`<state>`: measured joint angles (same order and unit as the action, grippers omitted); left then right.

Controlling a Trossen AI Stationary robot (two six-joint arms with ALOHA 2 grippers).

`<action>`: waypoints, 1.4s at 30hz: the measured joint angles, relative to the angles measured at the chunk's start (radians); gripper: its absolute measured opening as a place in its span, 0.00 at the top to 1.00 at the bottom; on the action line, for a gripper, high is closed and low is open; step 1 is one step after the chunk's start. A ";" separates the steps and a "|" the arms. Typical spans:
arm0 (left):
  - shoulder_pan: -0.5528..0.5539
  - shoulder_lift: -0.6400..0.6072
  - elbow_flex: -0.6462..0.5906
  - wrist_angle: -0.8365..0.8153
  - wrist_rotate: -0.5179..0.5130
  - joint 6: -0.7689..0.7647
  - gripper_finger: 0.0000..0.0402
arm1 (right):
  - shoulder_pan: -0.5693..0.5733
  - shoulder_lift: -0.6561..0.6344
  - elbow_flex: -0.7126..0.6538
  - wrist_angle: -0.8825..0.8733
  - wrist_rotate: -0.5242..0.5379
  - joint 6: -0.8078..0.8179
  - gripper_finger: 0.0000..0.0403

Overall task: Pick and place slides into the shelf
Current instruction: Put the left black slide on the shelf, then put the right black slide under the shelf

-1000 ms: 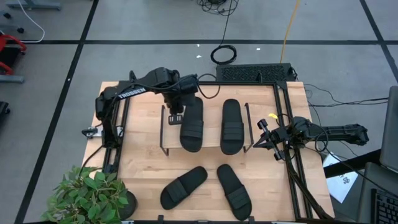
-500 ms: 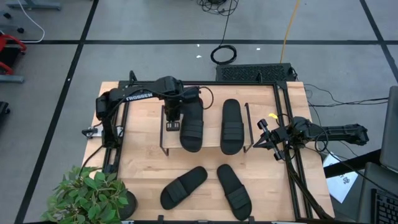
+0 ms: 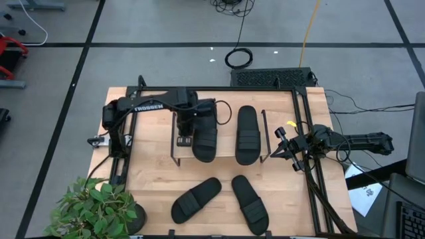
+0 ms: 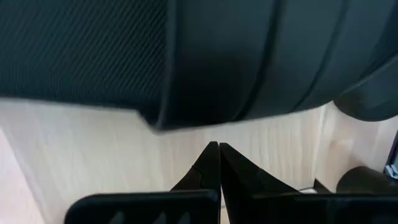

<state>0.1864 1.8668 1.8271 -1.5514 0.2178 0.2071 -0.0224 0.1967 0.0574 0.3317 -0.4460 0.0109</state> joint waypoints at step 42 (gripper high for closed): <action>-0.009 -0.124 0.006 -0.017 -0.060 0.035 1.00 | 0.000 0.000 0.000 0.000 0.000 0.003 1.00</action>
<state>0.1777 1.7425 1.8330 -1.5688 0.1579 0.2418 -0.0223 0.1970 0.0574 0.3317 -0.4459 0.0137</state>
